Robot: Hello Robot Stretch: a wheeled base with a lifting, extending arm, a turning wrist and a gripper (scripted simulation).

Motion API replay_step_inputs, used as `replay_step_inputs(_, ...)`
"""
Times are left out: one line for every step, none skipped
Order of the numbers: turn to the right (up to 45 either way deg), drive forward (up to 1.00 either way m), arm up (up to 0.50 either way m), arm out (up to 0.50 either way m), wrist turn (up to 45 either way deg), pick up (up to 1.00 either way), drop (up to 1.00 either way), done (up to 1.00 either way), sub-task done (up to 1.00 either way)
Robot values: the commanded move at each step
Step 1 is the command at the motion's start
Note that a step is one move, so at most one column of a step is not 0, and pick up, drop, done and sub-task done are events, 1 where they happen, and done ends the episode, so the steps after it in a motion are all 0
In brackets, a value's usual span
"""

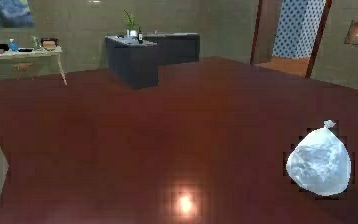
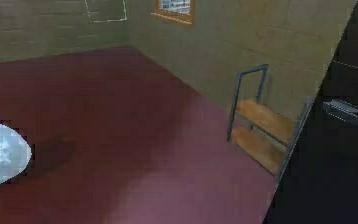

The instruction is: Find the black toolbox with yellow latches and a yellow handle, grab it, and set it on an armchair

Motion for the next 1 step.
replay_step_inputs(15.0,0.00,0.00,0.00,0.0,0.00,0.00,0.00,0.00)
